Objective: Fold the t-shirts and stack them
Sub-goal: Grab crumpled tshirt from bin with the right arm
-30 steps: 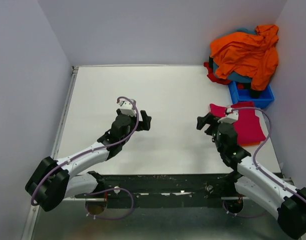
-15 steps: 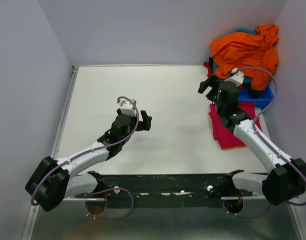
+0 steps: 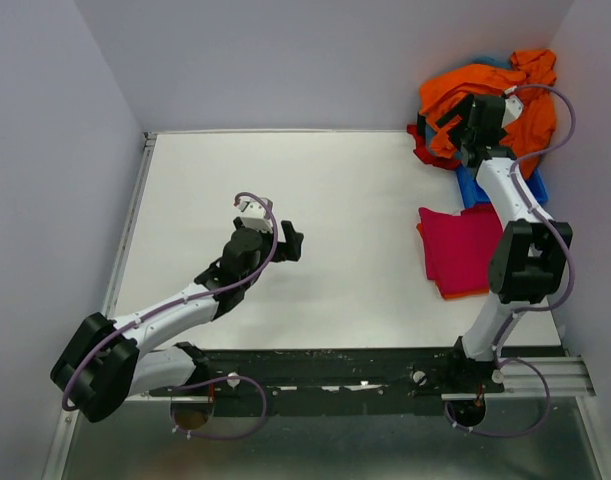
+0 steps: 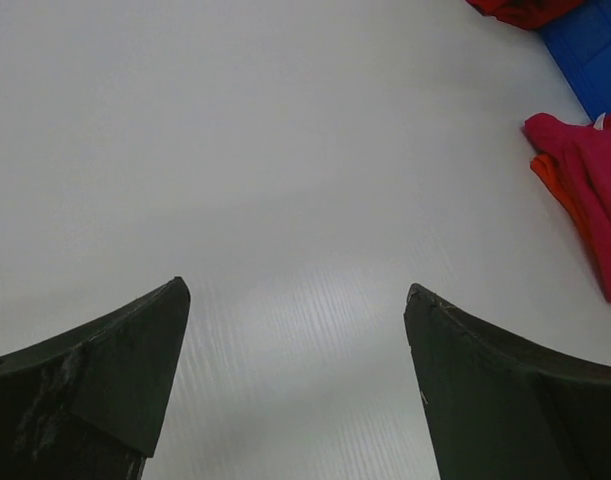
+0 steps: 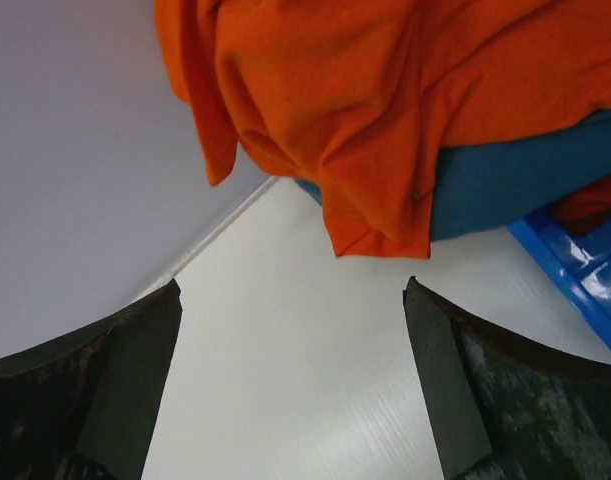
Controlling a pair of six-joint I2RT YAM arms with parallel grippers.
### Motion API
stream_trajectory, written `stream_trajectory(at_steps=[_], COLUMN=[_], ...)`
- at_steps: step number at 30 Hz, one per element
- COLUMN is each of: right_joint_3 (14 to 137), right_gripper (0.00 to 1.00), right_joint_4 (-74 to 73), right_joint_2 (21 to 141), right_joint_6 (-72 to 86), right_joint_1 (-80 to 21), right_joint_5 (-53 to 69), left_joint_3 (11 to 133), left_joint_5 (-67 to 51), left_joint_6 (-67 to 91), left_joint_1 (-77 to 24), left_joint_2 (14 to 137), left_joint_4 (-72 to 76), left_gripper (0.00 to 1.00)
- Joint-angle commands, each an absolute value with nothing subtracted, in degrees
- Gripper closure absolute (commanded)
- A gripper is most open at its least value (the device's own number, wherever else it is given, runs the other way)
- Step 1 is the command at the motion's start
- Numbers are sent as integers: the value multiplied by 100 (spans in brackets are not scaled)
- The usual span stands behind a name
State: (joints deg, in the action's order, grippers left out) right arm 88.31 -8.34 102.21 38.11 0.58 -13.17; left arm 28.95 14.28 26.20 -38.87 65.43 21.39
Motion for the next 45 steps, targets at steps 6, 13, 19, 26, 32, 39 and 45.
stream_trajectory(at_steps=[6,13,19,26,32,39,45], right_joint_3=[10993,11619,9812,8649,8376,10103,11837], right_gripper=[4,63,78,99,99,99,99], right_joint_4=[-897,-273,763,1055,792,-1148,-2564], right_joint_2=[12337,13035,11666,10364,9511,8991,9184], right_joint_6=[4262,4220,3982,3568,3324,2883,2409], right_joint_1=[694,861,853,861,669,-261,-1624], right_joint_5=[-887,-782,-1010,-923,-379,1079,2179], left_joint_3=[3146,3173,3155,3146,3138,3111,3076], left_joint_5=[1213,1178,1160,1143,1134,1292,1590], left_joint_6=[2646,2646,2646,2646,2637,2558,2505], left_joint_1=[-3920,-3911,-3911,-3911,-3920,-3929,-3929], left_joint_2=[6802,6873,6820,6750,6750,6645,6548], left_joint_4=[2197,2206,2180,2188,2171,2153,2083], left_gripper=[1,1,1,1,1,1,1])
